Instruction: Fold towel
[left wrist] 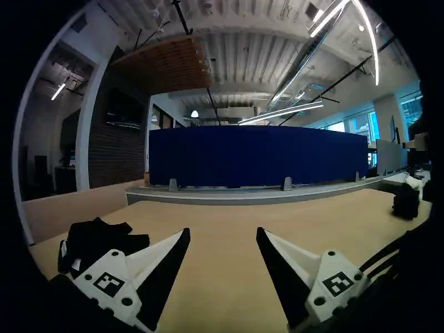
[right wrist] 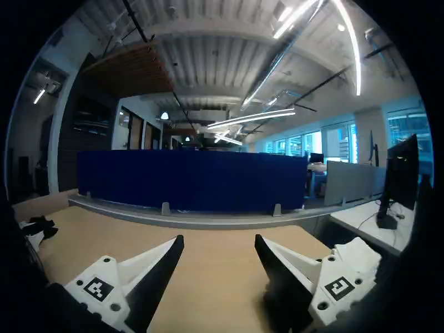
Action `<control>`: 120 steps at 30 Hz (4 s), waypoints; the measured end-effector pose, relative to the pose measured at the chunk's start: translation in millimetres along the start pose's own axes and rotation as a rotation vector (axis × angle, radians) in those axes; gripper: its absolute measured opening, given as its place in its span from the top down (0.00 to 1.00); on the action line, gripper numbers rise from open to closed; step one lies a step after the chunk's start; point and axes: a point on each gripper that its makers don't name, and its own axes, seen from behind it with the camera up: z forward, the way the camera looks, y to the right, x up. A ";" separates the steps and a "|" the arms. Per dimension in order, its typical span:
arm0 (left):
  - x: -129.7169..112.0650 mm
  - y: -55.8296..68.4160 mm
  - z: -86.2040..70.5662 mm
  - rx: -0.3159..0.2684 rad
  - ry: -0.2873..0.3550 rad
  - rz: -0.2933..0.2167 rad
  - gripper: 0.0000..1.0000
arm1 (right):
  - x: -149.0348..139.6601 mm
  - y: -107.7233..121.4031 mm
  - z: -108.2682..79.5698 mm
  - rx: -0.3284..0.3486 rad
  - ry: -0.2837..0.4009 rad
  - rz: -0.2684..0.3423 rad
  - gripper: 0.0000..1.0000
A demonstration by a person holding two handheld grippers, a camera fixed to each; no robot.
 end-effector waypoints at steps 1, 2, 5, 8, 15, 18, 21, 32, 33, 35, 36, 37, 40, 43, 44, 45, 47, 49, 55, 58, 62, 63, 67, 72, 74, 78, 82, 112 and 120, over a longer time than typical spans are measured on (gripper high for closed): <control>-0.1 -0.1 0.1 0.000 0.000 0.000 0.12 | -3.8 1.0 0.3 0.001 0.003 0.007 0.01; -0.2 -0.1 0.1 0.000 0.000 0.000 0.12 | -7.6 2.1 0.6 0.002 0.005 0.014 0.01; -0.3 -0.1 -0.1 0.000 0.000 0.000 0.12 | -18.0 3.5 1.9 0.004 0.011 0.027 0.01; -0.3 0.1 -0.7 0.000 0.000 0.000 0.12 | -28.3 2.9 3.6 0.014 0.018 0.030 0.00; -0.3 0.2 -0.7 0.000 0.000 0.000 0.12 | -62.8 6.0 9.9 0.021 0.009 0.047 0.00; -0.4 0.2 -0.8 0.000 0.000 0.000 0.12 | -79.6 6.3 12.5 0.020 -0.006 0.062 0.00; -0.2 -0.1 -1.0 0.000 0.000 0.000 0.12 | -93.7 5.9 13.5 0.019 -0.020 0.074 0.00; -0.2 -0.2 -1.0 0.000 0.000 0.000 0.12 | -115.3 6.4 15.9 0.013 -0.028 0.101 0.00; -0.2 -0.2 -1.0 0.000 0.000 0.000 0.12 | -115.0 5.1 15.8 0.017 -0.024 0.102 0.00; -0.2 -0.1 -1.0 0.000 0.000 0.000 0.11 | -113.9 2.3 15.3 0.027 -0.015 0.105 0.00; -0.1 -0.1 -0.9 0.000 0.000 0.000 0.12 | -114.0 0.8 15.1 0.032 -0.012 0.106 0.00; 0.0 -0.2 -0.9 0.000 0.000 0.000 0.12 | -114.6 -0.4 14.9 0.036 -0.009 0.107 0.00; 0.1 -0.5 -0.7 0.000 0.000 0.000 0.12 | -116.4 -3.2 13.8 0.046 -0.005 0.102 0.00; -0.1 -0.6 -0.5 0.000 0.000 0.000 0.12 | -117.4 -5.2 12.4 0.051 0.001 0.087 0.00; -0.2 -0.6 -0.4 0.000 0.000 0.000 0.12 | -117.5 -5.9 12.0 0.052 0.005 0.081 0.00; -0.3 -0.6 -0.5 0.000 0.000 0.000 0.12 | -117.5 -6.0 11.6 0.052 0.008 0.074 0.00; -0.3 -0.6 -0.8 0.000 0.000 0.000 0.12 | -117.2 -5.7 11.2 0.051 0.016 0.063 0.00; -0.4 -0.3 -0.9 0.000 0.000 0.000 0.12 | -118.5 -5.6 10.8 0.051 0.019 0.057 0.00; -0.2 0.1 -1.0 0.000 0.000 0.000 0.12 | -118.9 -4.4 7.9 0.044 0.024 0.046 0.00; 0.0 -0.4 -1.3 0.000 0.000 0.000 0.12 | -117.9 -4.1 6.6 0.042 0.032 0.040 0.00; 0.2 -0.8 -1.6 0.000 0.000 0.000 0.12 | -118.6 -5.6 4.5 0.042 0.040 0.030 0.00; 0.3 -0.8 -1.6 0.000 0.000 0.000 0.12 | -118.9 -5.9 4.2 0.043 0.041 0.029 0.00; 0.4 -0.7 -1.5 0.000 0.000 0.000 0.12 | -119.3 -6.0 3.7 0.043 0.041 0.027 0.00; 0.2 -0.7 -1.2 0.000 0.000 0.000 0.12 | -118.9 -6.4 3.1 0.044 0.040 0.028 0.00; 0.1 -0.6 -1.1 0.000 0.000 0.000 0.12 | -118.8 -6.1 3.0 0.043 0.040 0.028 0.00; 0.2 -0.6 -1.0 0.000 0.000 0.000 0.12 | -119.2 -5.8 2.9 0.043 0.040 0.027 0.00; -0.1 -0.7 -0.5 0.000 0.000 0.000 0.12 | -119.6 -5.7 3.3 0.044 0.040 0.028 0.00; 0.7 -0.5 -1.0 0.000 0.000 0.000 0.12 | -119.7 -5.4 2.1 0.044 0.040 0.028 0.00; 0.9 -1.3 -0.6 0.000 0.000 -0.001 0.11 | -120.0 -5.4 1.8 0.044 0.040 0.028 0.00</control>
